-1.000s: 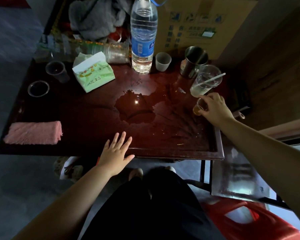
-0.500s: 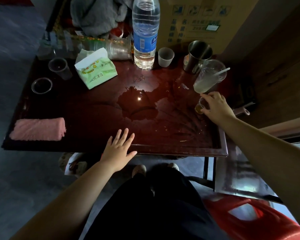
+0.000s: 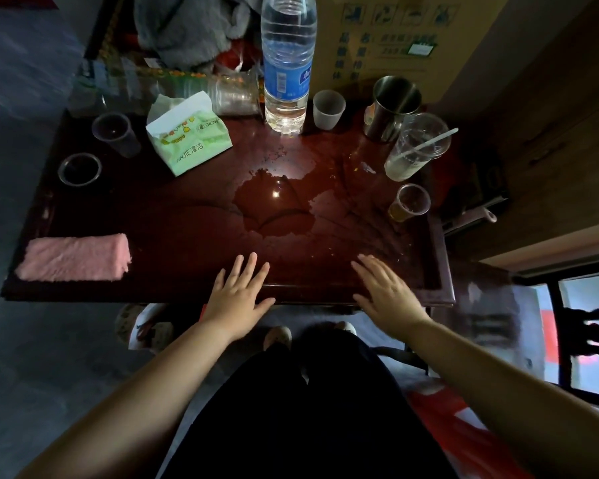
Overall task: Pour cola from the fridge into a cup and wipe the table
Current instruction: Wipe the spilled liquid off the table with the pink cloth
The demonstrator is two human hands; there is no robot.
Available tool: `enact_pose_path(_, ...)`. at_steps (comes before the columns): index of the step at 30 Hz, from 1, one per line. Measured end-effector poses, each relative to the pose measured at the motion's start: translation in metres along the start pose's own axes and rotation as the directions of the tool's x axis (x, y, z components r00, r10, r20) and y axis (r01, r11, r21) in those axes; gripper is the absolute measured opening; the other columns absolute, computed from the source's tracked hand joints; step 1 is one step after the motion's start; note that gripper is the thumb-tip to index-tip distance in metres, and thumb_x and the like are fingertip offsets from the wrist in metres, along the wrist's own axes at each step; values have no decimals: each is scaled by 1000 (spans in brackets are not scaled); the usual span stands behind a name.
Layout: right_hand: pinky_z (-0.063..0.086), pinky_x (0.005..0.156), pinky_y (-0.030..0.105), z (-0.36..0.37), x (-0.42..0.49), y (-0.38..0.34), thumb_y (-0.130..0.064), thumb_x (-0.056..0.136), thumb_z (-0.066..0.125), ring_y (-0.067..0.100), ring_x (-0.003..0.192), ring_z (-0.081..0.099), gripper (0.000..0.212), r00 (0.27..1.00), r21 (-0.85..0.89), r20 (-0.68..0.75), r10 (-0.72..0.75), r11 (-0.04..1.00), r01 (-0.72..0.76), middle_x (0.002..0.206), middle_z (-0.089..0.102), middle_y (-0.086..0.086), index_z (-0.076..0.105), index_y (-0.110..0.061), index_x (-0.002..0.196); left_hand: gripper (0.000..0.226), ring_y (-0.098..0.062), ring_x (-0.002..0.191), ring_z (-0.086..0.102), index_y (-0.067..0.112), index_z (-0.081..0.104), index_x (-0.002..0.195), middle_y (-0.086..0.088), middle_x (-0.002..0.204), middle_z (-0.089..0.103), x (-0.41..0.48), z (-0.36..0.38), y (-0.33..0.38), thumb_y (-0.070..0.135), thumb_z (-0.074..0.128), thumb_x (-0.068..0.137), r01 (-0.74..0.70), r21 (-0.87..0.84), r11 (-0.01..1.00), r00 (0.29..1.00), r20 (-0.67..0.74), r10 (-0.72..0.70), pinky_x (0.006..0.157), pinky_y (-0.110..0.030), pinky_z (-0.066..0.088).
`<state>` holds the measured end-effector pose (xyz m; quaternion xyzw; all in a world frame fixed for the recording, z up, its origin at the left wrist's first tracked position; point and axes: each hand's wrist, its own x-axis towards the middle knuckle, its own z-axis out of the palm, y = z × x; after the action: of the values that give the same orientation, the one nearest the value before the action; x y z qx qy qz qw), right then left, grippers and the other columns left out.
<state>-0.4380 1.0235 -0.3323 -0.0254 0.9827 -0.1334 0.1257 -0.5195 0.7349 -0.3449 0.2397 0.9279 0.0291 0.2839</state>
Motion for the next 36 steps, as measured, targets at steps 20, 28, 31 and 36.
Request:
enact_pose_path(20, -4, 116, 31, 28, 1, -8, -71, 78, -15, 16, 144, -14, 89, 979, -175, 160, 123, 980, -94, 156, -11, 0, -5, -16, 148, 68, -34, 146, 17, 8, 31, 149, -16, 157, 24, -31, 6, -83, 43, 35, 91, 131, -301, 945, 858, -443, -260, 113, -54, 19)
enact_pose_path(28, -5, 117, 32, 21, 3, -17, -64, 88, 5, 14, 143, -16, 79, 972, -176, 184, 147, 978, -114, 158, -12, 1, -1, -16, 151, 70, -40, 146, 9, 10, 15, 154, -23, 159, 8, -36, -10, -155, 29, 50, 97, 483, -324, 813, 750, -326, -575, 116, -53, 15)
enact_pose_path(31, -5, 117, 31, 19, 4, -24, -66, 83, 0, 16, 144, -16, 85, 977, -174, 174, 123, 980, -92, 157, -14, 1, -2, -14, 150, 70, -39, 147, 4, 9, 13, 154, -25, 159, 3, -32, -13, -165, 30, 49, 98, 539, -334, 773, 723, -287, -628, 118, -51, 12)
enact_pose_path(36, 2, 117, 33, 18, 24, -50, -66, 86, -10, 20, 146, -5, 83, 978, -198, 194, -78, 973, 117, 158, -3, 4, 1, -12, 148, 67, -39, 146, 10, 11, 21, 151, -22, 159, 13, -25, -19, -170, 30, 54, 96, 557, -329, 763, 709, -291, -642, 115, -53, 19)
